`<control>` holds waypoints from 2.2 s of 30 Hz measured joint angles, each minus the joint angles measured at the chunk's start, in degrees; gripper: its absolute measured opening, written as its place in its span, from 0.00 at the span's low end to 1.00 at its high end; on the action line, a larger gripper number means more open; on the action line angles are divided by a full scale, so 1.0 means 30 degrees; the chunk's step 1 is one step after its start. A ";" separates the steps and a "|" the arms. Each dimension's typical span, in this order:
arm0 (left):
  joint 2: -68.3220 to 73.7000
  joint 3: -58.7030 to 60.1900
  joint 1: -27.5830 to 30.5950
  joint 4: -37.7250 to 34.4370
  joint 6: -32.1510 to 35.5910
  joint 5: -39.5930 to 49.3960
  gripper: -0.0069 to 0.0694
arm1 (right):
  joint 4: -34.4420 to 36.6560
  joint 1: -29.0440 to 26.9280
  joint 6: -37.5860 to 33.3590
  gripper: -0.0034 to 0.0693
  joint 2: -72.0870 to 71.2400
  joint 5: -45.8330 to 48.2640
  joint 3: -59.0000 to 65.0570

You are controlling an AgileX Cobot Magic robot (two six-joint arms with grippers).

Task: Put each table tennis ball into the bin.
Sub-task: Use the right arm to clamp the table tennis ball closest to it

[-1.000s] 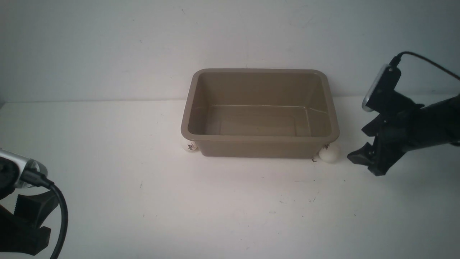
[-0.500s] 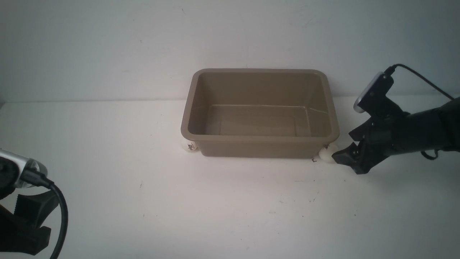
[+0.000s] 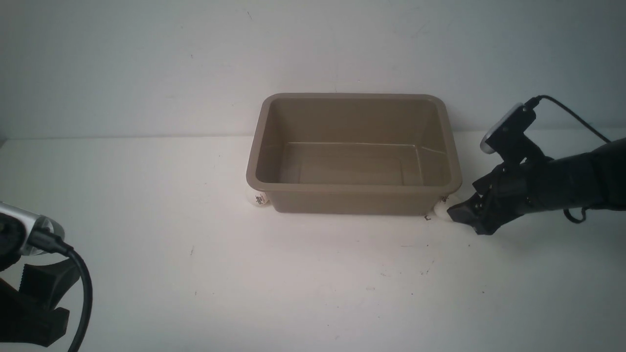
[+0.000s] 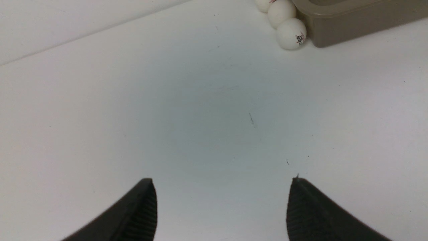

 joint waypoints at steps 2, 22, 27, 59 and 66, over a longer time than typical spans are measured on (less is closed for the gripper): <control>0.0000 0.0000 0.0000 0.0000 0.0000 0.0000 0.70 | 0.0346 0.0000 -0.0093 0.78 0.0000 0.0119 -0.0019; 0.0000 0.0000 0.0000 0.0000 -0.0015 0.0000 0.70 | 0.2972 0.0000 -0.1129 0.77 0.1371 0.0554 -0.0301; 0.0000 0.0000 0.0000 0.0000 -0.0015 0.0000 0.70 | 0.4329 0.0000 -0.1865 0.69 0.1572 0.0535 -0.0317; 0.0000 0.0000 0.0000 0.0000 -0.0015 0.0018 0.70 | -0.4774 -0.0501 0.3870 0.50 -0.2804 -0.0520 -0.0309; 0.0000 0.0000 0.0000 0.0000 -0.0015 0.0018 0.70 | -0.1201 -0.0064 0.0660 0.50 -0.2822 0.1187 -0.0309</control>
